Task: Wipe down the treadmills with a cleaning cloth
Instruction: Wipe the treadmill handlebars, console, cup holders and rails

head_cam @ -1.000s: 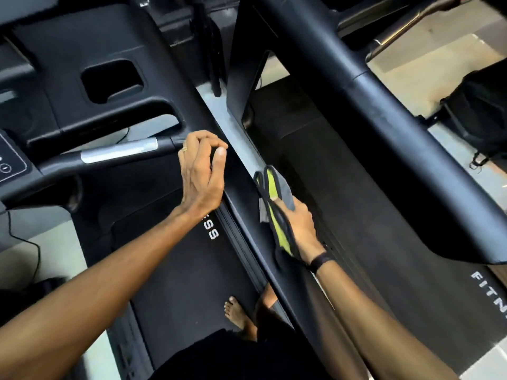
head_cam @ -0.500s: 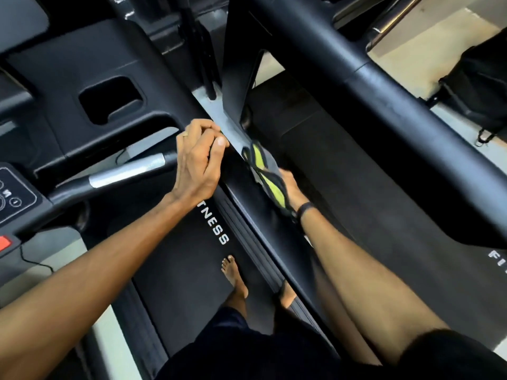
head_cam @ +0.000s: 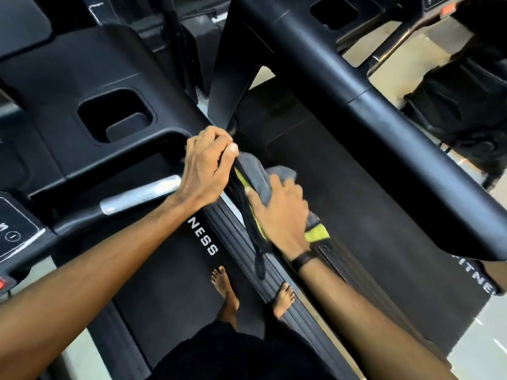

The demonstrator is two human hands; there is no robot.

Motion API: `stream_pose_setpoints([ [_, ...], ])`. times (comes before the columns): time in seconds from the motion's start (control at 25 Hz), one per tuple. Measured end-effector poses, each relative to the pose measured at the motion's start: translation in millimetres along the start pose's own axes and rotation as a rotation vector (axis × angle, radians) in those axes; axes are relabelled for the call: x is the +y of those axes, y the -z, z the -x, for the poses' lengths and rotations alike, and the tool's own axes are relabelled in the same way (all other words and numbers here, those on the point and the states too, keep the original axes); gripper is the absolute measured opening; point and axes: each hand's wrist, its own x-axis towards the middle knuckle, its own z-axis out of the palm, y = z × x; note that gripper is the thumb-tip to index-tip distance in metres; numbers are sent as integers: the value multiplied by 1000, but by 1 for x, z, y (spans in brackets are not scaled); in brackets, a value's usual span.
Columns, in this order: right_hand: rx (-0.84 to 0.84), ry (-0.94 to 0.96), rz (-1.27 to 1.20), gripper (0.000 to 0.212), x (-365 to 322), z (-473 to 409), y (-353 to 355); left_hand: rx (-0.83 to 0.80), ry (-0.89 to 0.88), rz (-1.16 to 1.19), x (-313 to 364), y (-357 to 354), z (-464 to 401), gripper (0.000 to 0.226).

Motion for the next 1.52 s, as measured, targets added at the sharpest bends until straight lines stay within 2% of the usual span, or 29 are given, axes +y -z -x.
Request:
stream_pose_setpoints([
  [0.08, -147, -59, -279, 59, -16, -54, -11, -21, 25, -18, -5, 6, -6, 26],
  [0.2, -414, -322, -888, 47, 8, -103, -28, -75, 18, -14, -10, 7, -3, 18],
  [0.36, -415, -418, -971, 41, 37, -82, -38, -55, 16, -24, -29, 18, -8, 17],
  [0.48, -348, -385, -775, 43, 47, -48, -14, -15, 36, -21, -46, 27, -27, 19],
  [0.64, -111, -195, -138, 47, 24, -1, 9, -33, 7, -17, -56, 29, -50, 19],
  [0.76, 47, -49, 137, 52, -20, 8, 5, -73, -21, -23, -55, 20, -60, 20],
  [0.84, 93, -29, 150, 52, -47, -11, -4, -85, -30, -36, -55, 15, -64, 21],
  [0.92, 18, -82, 21, 55, -55, -47, -13, -96, -20, -58, -55, 11, -65, 23],
  [1.0, -163, -207, -238, 54, -40, -86, -23, -118, -15, -93, -53, 8, -63, 24],
  [1.08, -384, -343, -606, 43, -17, -111, -30, -141, -39, -120, -50, 5, -60, 23],
  [1.12, -442, -384, -749, 38, -4, -114, -35, -152, -55, -123, -50, 4, -59, 22],
  [1.2, -457, -429, -927, 29, 20, -105, -42, -166, -77, -122, -48, -1, -60, 21],
  [1.24, -441, -443, -927, 27, 30, -93, -39, -178, -83, -122, -47, -4, -62, 22],
  [1.32, -381, -410, -746, 41, 46, -63, -25, -179, -96, -132, -47, -10, -63, 24],
  [1.44, -178, -263, -194, 65, 38, -17, -3, -153, -146, -154, -43, -19, -59, 28],
  [1.52, -52, -177, 52, 68, 1, -6, 1, -127, -186, -174, -43, -22, -58, 31],
])
